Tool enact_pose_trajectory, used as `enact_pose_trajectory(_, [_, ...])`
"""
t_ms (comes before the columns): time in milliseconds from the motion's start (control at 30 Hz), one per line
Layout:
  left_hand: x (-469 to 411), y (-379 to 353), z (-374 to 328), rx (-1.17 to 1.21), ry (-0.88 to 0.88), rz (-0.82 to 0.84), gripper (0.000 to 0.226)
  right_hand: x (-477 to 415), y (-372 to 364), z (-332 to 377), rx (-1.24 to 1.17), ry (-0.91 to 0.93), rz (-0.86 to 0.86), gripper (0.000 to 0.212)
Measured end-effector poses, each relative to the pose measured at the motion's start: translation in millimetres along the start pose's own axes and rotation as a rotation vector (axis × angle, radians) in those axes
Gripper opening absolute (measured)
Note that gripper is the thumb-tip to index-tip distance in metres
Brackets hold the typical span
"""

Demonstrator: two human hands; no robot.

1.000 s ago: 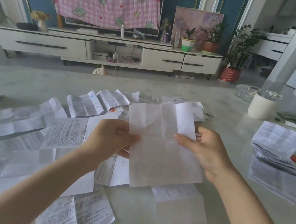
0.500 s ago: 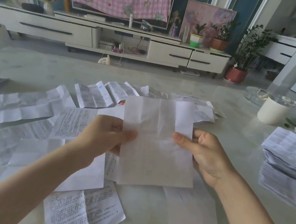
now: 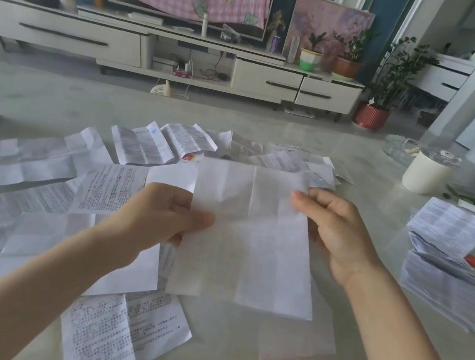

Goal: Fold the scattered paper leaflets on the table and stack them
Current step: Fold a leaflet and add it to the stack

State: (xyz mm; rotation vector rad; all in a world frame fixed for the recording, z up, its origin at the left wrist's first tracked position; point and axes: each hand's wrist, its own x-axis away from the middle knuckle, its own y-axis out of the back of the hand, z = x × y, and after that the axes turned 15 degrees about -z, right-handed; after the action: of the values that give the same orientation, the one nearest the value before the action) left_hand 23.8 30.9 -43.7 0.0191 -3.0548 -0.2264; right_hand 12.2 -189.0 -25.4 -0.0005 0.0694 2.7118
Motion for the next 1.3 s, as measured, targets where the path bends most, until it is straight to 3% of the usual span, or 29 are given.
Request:
enact_pose_trajectory(100, [1, 0, 2, 0.023, 0.004, 0.022, 0.007, 1, -4, -1, -0.011, 0.064, -0.183, 0.023])
enact_pose_trajectory(167, [1, -1, 1, 0.032, 0.005, 0.004, 0.007, 2, -4, -1, -0.044, 0.053, -0.217, 0.02])
enact_pose_trajectory(267, [0, 3, 3, 0.056, 0.002, -0.039, 0.011, 5, 0, -1, 0.003, -0.086, 0.071, 0.008])
enact_pose_trajectory(367, [0, 13, 5, 0.06, -0.001, -0.023, 0.023, 7, 10, -3, 0.145, -0.126, 0.311, 0.016])
enact_pose_trajectory(600, [3, 11, 5, 0.147, 0.048, 0.077, 0.023, 6, 3, -17, 0.083, -0.088, 0.205, 0.024])
enact_pose_trajectory(767, [4, 13, 7, 0.168, 0.024, 0.059, 0.016, 10, 9, -13, 0.005, -0.237, 0.443, 0.027])
enact_pose_trajectory(833, [5, 14, 4, 0.157, -0.006, 0.075, 0.021, 9, 9, -13, 0.012, -0.168, 0.424, 0.023])
enact_pose_trajectory(900, [7, 12, 2, 0.166, 0.007, 0.057, 0.047, 9, 8, -12, 0.048, -0.051, 0.381, 0.039])
enact_pose_trajectory(967, [6, 8, 1, 0.247, 0.063, 0.021, 0.051, 10, 6, -12, 0.076, 0.062, 0.318, 0.051])
enact_pose_trajectory(1100, [7, 2, 0, 0.399, 0.209, 0.085, 0.035, 10, 1, -18, 0.126, 0.265, 0.206, 0.057])
enact_pose_trajectory(1167, [10, 1, 3, 0.287, 0.191, 0.167, 0.036, 12, -2, -20, 0.127, 0.345, 0.173, 0.058])
enact_pose_trajectory(1233, [11, 0, 7, 0.188, 0.127, 0.181, 0.023, 14, -4, -19, 0.162, 0.391, 0.194, 0.059])
enact_pose_trajectory(1300, [8, 5, 11, 0.133, 0.082, 0.14, 0.007, 15, -1, -14, 0.212, 0.329, 0.293, 0.057])
